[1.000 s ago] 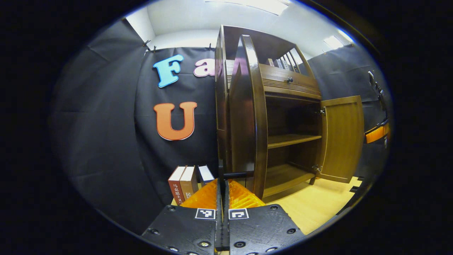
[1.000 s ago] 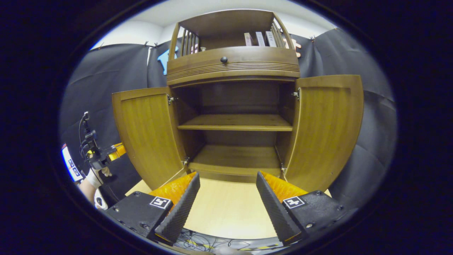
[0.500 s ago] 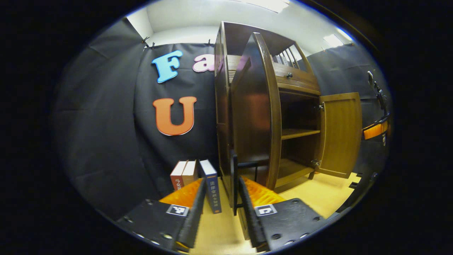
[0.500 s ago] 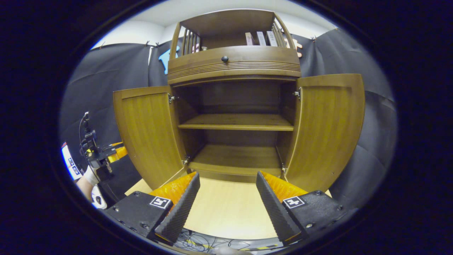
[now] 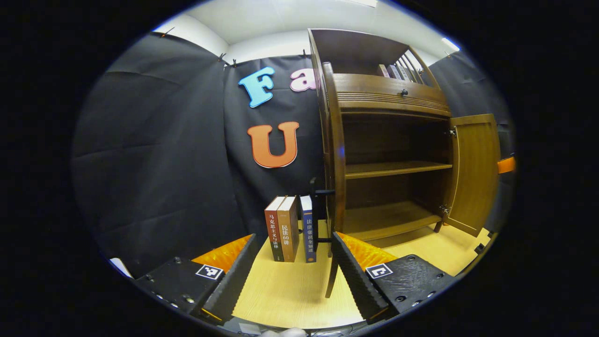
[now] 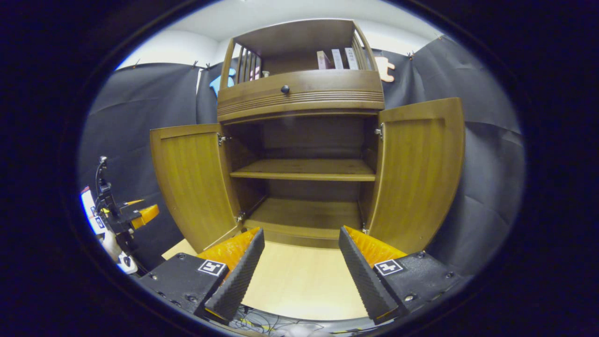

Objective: Open the right door of the double-door shoe cabinet with the right hand, and open the left door with the left hand.

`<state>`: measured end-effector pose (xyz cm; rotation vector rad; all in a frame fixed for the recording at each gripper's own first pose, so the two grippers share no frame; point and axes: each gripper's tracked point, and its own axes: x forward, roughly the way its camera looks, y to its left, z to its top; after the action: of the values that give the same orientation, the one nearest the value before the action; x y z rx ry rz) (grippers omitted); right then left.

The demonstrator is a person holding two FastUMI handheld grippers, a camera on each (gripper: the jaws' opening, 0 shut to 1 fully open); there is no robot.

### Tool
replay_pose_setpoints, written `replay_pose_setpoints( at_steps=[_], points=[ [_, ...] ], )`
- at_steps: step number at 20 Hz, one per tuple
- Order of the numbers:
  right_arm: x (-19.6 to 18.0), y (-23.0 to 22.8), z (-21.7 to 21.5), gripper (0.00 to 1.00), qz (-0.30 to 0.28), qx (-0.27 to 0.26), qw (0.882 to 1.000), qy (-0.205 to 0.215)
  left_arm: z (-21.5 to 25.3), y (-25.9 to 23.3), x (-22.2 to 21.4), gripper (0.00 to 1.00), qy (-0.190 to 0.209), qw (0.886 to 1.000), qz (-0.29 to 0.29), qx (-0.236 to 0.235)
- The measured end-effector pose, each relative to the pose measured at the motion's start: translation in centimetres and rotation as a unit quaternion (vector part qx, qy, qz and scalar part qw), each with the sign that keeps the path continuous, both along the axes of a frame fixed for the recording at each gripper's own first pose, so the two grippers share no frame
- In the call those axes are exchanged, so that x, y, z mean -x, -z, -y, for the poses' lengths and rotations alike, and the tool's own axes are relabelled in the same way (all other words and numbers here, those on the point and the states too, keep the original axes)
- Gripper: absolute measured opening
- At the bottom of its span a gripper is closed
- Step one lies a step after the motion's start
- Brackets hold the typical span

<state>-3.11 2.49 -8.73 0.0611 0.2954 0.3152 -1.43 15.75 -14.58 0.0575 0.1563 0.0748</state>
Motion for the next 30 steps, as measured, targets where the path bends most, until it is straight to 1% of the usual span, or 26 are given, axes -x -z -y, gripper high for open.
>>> replay_pose_setpoints(
  at_steps=[6, 8, 9, 10, 11, 12, 13, 14, 16, 17, 18, 20, 21, 22, 26, 30],
  points=[
    [1.4, -0.3, 4.1, 1.00, 0.008, -0.004, 1.000, 0.007, 5.3, -4.0, 2.2, 0.96, -0.008, 1.000, 0.011, 0.014],
    [1.7, -0.8, 5.2, 1.00, 0.012, -0.007, 1.000, 0.009, 7.3, -5.6, 2.8, 0.96, -0.005, 1.000, 0.019, 0.022],
    [1.8, -1.0, 5.6, 1.00, 0.016, -0.009, 1.000, 0.010, 8.0, -6.2, 3.1, 0.93, -0.005, 0.999, 0.019, 0.027],
    [1.9, -1.3, 6.1, 1.00, 0.019, -0.011, 1.000, 0.011, 8.4, -7.1, 3.7, 0.96, -0.007, 0.999, 0.018, 0.032],
    [1.9, -1.5, 6.4, 1.00, 0.022, -0.013, 1.000, 0.013, 9.0, -7.8, 3.9, 0.93, -0.009, 0.999, 0.018, 0.036],
    [2.0, -1.7, 6.8, 1.00, 0.024, -0.015, 0.999, 0.014, 9.7, -8.7, 4.0, 0.96, -0.009, 0.999, 0.022, 0.038],
    [2.2, -1.9, 7.3, 1.00, 0.027, -0.018, 0.999, 0.016, 10.4, -9.5, 4.1, 0.96, -0.009, 0.999, 0.026, 0.039],
    [2.3, -2.2, 7.6, 1.00, 0.029, -0.021, 0.999, 0.018, 11.0, -9.9, 4.1, 1.00, -0.009, 0.999, 0.025, 0.040],
    [2.6, -2.5, 8.3, 1.00, 0.032, -0.026, 0.999, 0.023, 11.9, -10.7, 4.4, 1.00, -0.013, 0.999, 0.024, 0.030],
    [2.7, -2.6, 8.7, 1.00, 0.033, -0.027, 0.999, 0.027, 12.3, -11.3, 4.5, 0.96, -0.017, 0.999, 0.026, 0.021],
    [2.7, -2.9, 9.0, 1.00, 0.035, -0.030, 0.998, 0.031, 12.8, -11.8, 4.5, 0.96, -0.020, 0.999, 0.027, 0.014],
    [3.0, -3.4, 9.7, 1.00, 0.040, -0.035, 0.998, 0.040, 14.0, -12.5, 4.7, 0.96, -0.020, 0.999, 0.027, 0.018],
    [3.1, -3.7, 10.1, 1.00, 0.043, -0.037, 0.997, 0.045, 14.9, -12.8, 4.7, 1.00, -0.016, 0.999, 0.027, 0.021],
    [3.2, -4.0, 10.4, 1.00, 0.046, -0.038, 0.997, 0.050, 16.3, -13.2, 4.6, 0.96, -0.009, 0.999, 0.030, 0.023],
    [3.7, -4.5, 11.3, 1.00, 0.053, -0.040, 0.996, 0.066, 20.7, -14.3, 5.2, 0.96, 0.027, 0.999, 0.041, 0.018],
    [4.0, -4.6, 12.2, 1.00, 0.059, -0.041, 0.994, 0.086, 23.4, -13.5, 6.5, 0.96, 0.044, 0.998, 0.040, 0.018]
  ],
)
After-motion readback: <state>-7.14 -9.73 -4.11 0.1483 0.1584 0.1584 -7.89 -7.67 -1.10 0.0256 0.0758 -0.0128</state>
